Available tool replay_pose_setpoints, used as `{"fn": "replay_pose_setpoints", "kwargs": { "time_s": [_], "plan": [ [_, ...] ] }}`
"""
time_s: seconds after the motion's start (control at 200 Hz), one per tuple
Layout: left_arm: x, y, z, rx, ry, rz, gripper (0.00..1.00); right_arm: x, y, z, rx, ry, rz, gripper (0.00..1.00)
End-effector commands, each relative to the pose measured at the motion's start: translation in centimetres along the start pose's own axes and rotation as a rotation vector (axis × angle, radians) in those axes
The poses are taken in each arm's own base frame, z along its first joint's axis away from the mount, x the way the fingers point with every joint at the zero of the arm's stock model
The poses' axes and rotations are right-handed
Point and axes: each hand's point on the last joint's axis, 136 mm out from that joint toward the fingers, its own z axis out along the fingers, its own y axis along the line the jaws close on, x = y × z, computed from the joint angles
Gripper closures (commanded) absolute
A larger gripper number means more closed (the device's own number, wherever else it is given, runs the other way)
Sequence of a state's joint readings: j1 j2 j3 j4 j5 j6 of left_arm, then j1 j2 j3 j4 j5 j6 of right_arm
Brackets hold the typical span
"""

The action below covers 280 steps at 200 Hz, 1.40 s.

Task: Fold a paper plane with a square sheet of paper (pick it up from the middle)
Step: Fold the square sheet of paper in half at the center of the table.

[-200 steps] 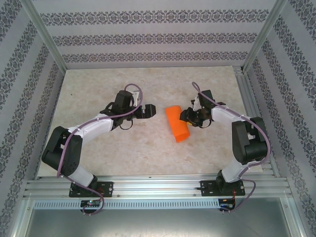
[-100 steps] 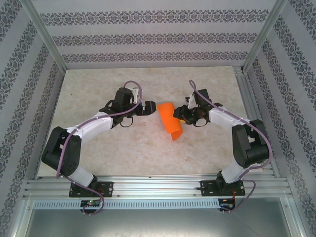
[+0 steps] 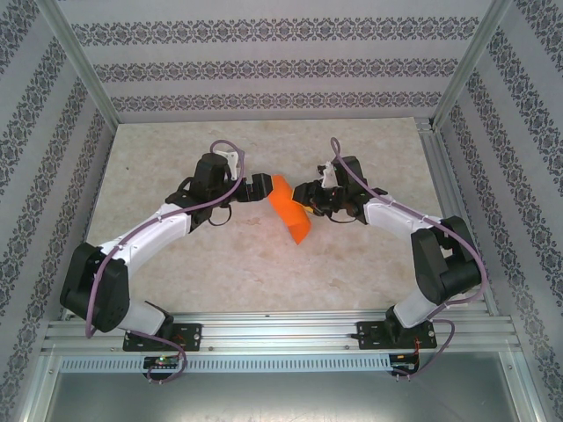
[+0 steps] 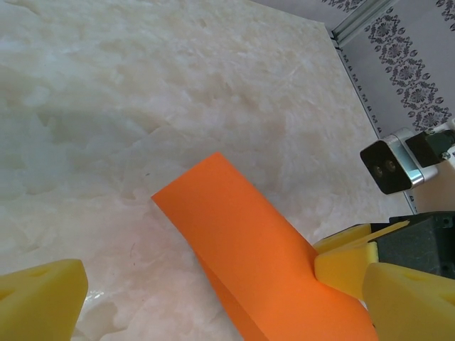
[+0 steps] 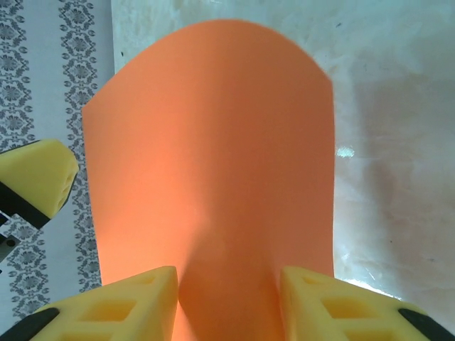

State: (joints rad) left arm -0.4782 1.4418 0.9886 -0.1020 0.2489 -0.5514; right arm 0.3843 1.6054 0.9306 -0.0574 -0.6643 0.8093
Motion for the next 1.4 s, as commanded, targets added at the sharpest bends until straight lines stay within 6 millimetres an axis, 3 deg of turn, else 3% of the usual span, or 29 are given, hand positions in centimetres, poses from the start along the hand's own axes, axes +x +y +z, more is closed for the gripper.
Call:
{"fn": "replay_pose_setpoints", "kwargs": {
  "time_s": [0.0,0.18,0.43,0.609,0.739,0.804,0.929,0.989,1.239,1.394],
  "plan": [
    [0.3,0.0,0.1,0.012,0.02,0.009,0.0,-0.3,-1.2,-0.1,0.022,-0.032,0.022,0.58],
    [1.7,-0.7,1.8,0.094,0.074,-0.045,0.0,0.6,-5.4,-0.2,0.13,-0.026,0.067,0.56],
    [4.3,-2.2,5.2,0.199,0.163,-0.169,0.02,1.4,-8.0,-0.1,0.207,-0.008,0.073,0.51],
    [6.5,-2.4,7.4,0.207,0.218,-0.255,0.14,1.4,-9.7,-0.9,0.308,0.01,0.044,0.47],
    [7.8,-2.8,8.5,0.209,0.246,-0.29,0.34,1.6,-10.4,-1.4,0.352,0.04,0.01,0.46],
    [8.4,-2.8,9.0,0.201,0.26,-0.303,0.4,1.6,-10.0,-1.3,0.341,0.056,-0.009,0.46],
    [9.0,-2.6,9.6,0.189,0.26,-0.328,0.43,1.7,-8.9,-0.8,0.294,0.083,-0.028,0.45],
    [8.7,-2.8,9.4,0.209,0.236,-0.338,0.41,1.6,-8.5,-1.0,0.291,0.078,-0.044,0.45],
    [5.6,-4.5,7.1,0.255,0.122,-0.317,0.12,2.0,-7.3,-0.8,0.296,0.102,-0.088,0.45],
    [5.2,-5.5,7.4,0.304,0.132,-0.358,0.09,2.0,-7.1,-0.8,0.303,0.104,-0.096,0.45]
  ]
}}
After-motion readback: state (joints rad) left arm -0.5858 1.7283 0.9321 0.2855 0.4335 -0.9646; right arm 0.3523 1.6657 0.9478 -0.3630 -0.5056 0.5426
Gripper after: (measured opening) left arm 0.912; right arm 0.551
